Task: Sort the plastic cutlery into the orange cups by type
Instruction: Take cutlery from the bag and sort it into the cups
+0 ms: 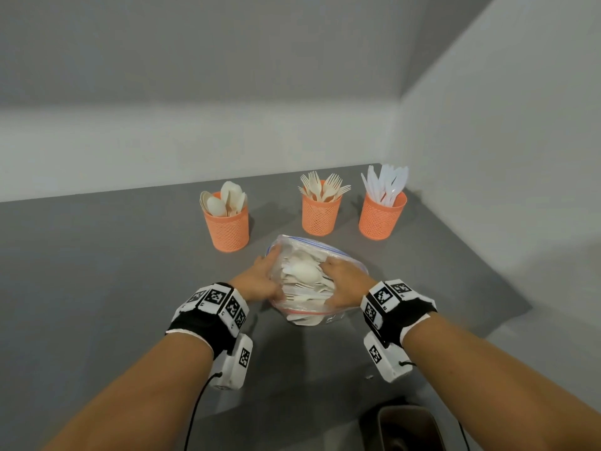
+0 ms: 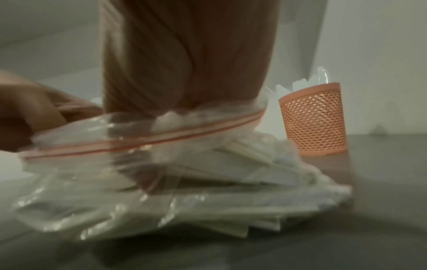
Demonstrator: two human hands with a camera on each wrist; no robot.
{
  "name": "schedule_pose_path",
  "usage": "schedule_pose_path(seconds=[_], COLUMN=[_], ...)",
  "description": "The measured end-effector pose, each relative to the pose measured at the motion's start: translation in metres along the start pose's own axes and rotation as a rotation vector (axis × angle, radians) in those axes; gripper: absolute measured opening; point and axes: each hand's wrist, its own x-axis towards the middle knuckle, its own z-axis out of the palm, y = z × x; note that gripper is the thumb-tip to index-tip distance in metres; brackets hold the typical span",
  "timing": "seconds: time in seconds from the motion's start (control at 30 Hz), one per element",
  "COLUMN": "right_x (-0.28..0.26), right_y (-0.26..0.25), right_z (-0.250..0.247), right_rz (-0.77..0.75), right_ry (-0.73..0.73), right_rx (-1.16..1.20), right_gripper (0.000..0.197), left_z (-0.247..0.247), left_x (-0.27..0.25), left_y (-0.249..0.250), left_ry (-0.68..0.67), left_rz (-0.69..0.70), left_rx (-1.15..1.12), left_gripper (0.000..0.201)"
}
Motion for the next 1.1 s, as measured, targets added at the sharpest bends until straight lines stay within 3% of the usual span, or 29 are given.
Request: schedule_pose_path(seconds=[0.23,0.37,0.53,0.67,0.73,0.87,0.97,1.03,1.07,1.1], right_x=[0.007,0.004,0.002,-0.002,-0.003,0.001,0.006,0.01,0.013,0.015], right_y=[-0.009,-0.004,-0.006,-0.015,-0.019,-0.026,-0.028,-0.03,-0.033,-0.037], right_z=[-0.003,-0.007,-0.024,-0.037,-0.046,-0.064,-0.074,-0.077,-0.078,-0.079], right_rz=[-0.025,0.029,0.098,0.062,0.052,0.081,0.12,0.134,0.166,0.195], right_ry=[-0.004,0.02,0.109,0.064,0.124,0.263,0.277,0.295,0.315,0.342], right_rx=[-0.078,0.033,0.414,0.655,0.815,1.251,1.483,1.574,1.595,1.597], right_gripper=[0.049,0.05,0.043,0.033,0.03,0.023,0.021,0.022,0.027,0.034], left_z=[0.0,-0.006,-0.005,-0.005,-0.003,0.001,-0.008,-0.018,-0.023,-0.025], left_x=[-0.004,-0.009,-0.006,-0.002,-0.001,0.001,-0.003,-0.011,-0.014,-0.016], left_y=[-0.003,-0.008,-0.014,-0.01,-0.008,-0.002,0.011,0.03,0.041,0.052], left_ry=[-0.045,-0.103,-0.059,0.095,0.117,0.061,0.26,0.476,0.51,0.469], left_rz=[0.061,0.055,0.03,0.07,0.101,0.092,0.182,0.334,0.374,0.381], left_rx=[-0.399,-0.439,-0.363,-0.385,-0.335,0.008,0.184,-0.028,-0.114,-0.163], left_gripper=[0.115,0.096,0.103,0.081,0.075,0.052,0.038,0.023,0.023,0.037])
